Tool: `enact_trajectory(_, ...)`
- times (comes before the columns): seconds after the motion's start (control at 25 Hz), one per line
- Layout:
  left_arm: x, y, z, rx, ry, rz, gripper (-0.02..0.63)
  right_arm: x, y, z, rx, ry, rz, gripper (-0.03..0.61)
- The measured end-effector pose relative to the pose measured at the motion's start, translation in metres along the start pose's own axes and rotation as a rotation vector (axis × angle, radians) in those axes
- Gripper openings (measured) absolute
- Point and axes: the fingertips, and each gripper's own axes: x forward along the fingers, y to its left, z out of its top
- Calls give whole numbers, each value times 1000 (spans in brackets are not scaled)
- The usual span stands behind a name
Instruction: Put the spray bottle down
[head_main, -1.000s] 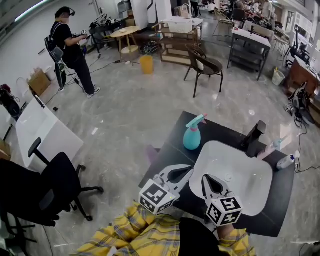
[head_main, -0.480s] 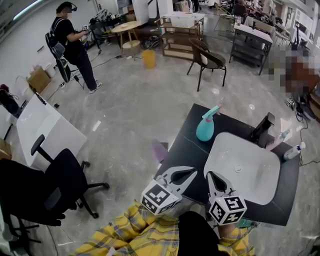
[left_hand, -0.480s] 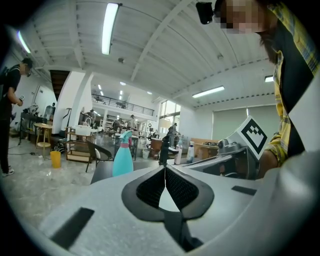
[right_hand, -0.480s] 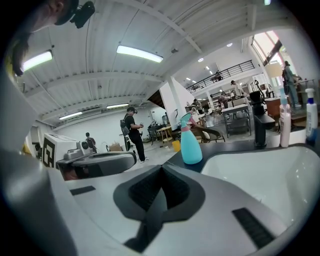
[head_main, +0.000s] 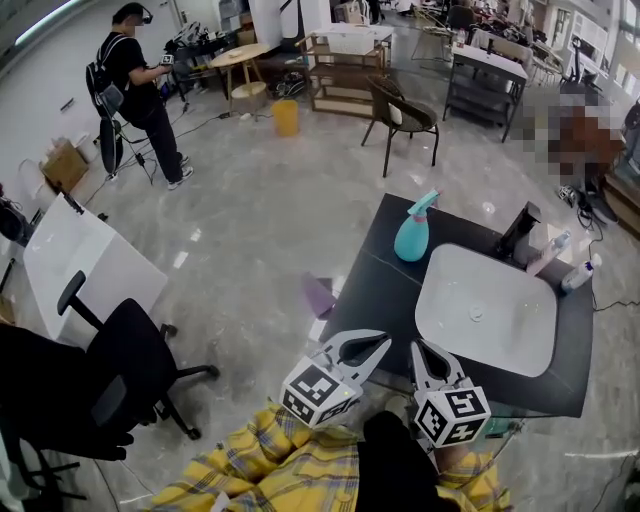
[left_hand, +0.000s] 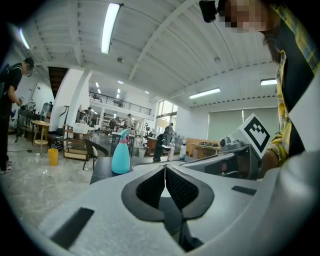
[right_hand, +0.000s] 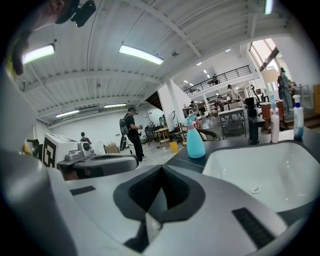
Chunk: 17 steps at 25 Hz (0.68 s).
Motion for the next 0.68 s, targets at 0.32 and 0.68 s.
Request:
enact_trajectory(0.32,-35,-20,-11,-11,11,-27,9,-30,27,-16,12,-18,-47,5)
enact_trajectory(0.68,-75,-24,-23,-49,21,-4,9,-49,66,-35,18,-26,-57,5)
